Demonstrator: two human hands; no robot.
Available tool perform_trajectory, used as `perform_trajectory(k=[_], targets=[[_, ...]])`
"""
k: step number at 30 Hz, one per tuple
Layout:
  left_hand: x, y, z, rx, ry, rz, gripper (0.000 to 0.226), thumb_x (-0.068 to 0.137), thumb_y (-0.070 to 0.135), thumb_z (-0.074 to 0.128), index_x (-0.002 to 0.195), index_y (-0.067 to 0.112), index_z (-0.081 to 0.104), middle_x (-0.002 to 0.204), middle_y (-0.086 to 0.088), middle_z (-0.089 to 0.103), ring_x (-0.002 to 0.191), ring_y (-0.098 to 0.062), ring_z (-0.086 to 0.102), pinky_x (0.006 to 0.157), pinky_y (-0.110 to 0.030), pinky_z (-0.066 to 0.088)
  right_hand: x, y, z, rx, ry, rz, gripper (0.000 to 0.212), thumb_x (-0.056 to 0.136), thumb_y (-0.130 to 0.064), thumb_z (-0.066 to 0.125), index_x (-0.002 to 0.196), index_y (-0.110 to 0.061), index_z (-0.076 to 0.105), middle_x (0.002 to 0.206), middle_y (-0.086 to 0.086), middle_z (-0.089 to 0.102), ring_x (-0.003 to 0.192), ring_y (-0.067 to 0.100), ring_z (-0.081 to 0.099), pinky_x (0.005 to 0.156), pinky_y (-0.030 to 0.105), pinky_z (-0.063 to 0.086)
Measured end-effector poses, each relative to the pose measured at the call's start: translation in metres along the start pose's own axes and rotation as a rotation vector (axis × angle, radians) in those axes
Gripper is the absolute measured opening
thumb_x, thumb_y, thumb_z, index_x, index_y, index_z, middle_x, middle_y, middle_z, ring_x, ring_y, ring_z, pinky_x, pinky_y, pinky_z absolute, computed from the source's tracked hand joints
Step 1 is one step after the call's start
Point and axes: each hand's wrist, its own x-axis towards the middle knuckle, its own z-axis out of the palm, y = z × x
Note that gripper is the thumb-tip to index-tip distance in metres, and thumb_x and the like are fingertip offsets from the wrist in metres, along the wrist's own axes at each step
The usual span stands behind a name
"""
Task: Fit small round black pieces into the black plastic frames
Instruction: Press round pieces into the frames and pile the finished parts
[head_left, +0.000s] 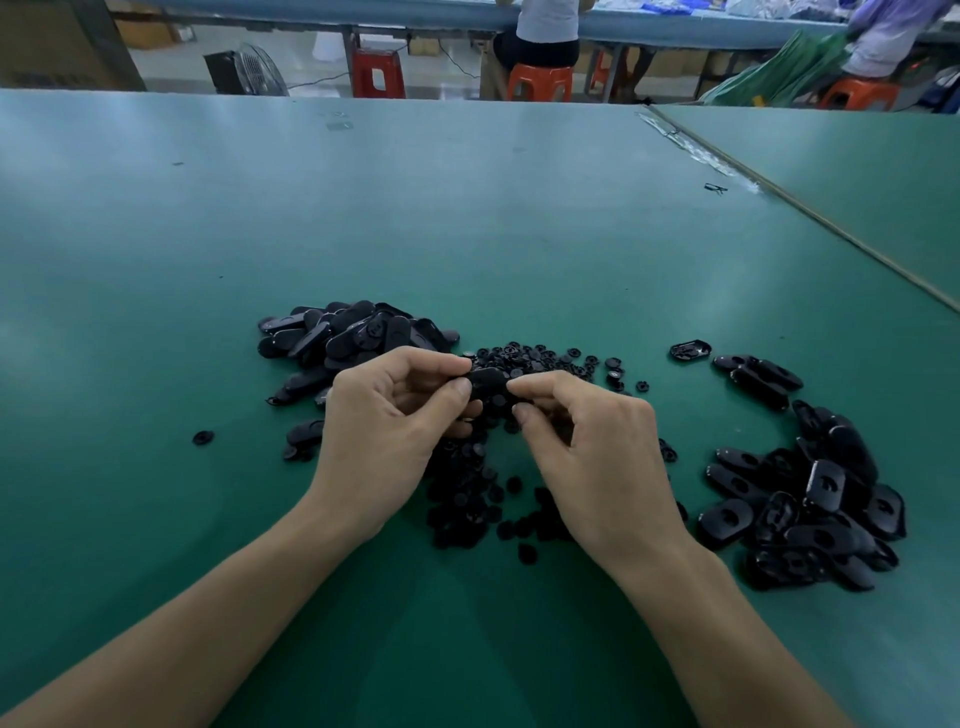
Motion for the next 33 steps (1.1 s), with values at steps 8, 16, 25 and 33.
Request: perform_trajectory(k=[8, 16, 25, 33], targets=[[-0.002, -0.001, -0.001, 0.062, -0.034, 0.015, 0.02, 0.087, -0.003, 0.073, 0.093, 0.016, 0.075, 0.081, -0.006, 0.078, 0.078, -0.023, 0.077, 0.067, -0.026, 0.06, -0.001, -0.002, -0.001, 0.062, 0.073, -0.009, 0.013, 0.092, -0.012, 0.071, 0.097, -0.023, 0.075, 0.089, -0.013, 0.067, 0.085, -0.003, 0.06, 0.074, 0.002, 0.04], [-0.004, 0.002, 0.001, 0.09, -0.064, 0.031, 0.021, 0.087, -0.004, 0.073, 0.092, 0.017, 0.075, 0.08, -0.004, 0.078, 0.076, -0.022, 0.077, 0.065, -0.028, 0.061, 0.0, -0.004, 0.0, 0.093, 0.061, -0.019, 0.023, 0.094, -0.008, 0.066, 0.112, -0.021, 0.074, 0.093, -0.014, 0.064, 0.089, -0.006, 0.059, 0.08, 0.003, 0.04], [-0.004, 0.0, 0.0, 0.105, -0.063, 0.044, 0.023, 0.086, -0.003, 0.074, 0.091, 0.019, 0.075, 0.079, -0.004, 0.077, 0.076, -0.022, 0.077, 0.066, -0.028, 0.061, -0.001, -0.007, -0.001, 0.191, 0.122, -0.015, 0.014, 0.089, -0.009, 0.073, 0.093, -0.023, 0.074, 0.088, -0.016, 0.069, 0.085, -0.001, 0.065, 0.072, 0.005, 0.045], [-0.006, 0.004, 0.001, 0.132, -0.099, 0.085, 0.017, 0.08, 0.013, 0.074, 0.089, 0.026, 0.076, 0.084, 0.001, 0.079, 0.075, -0.019, 0.077, 0.069, -0.03, 0.062, -0.005, -0.011, 0.001, 0.311, 0.042, 0.073, 0.017, 0.085, -0.007, 0.077, 0.087, -0.025, 0.077, 0.078, -0.017, 0.072, 0.076, 0.0, 0.069, 0.067, 0.009, 0.05]])
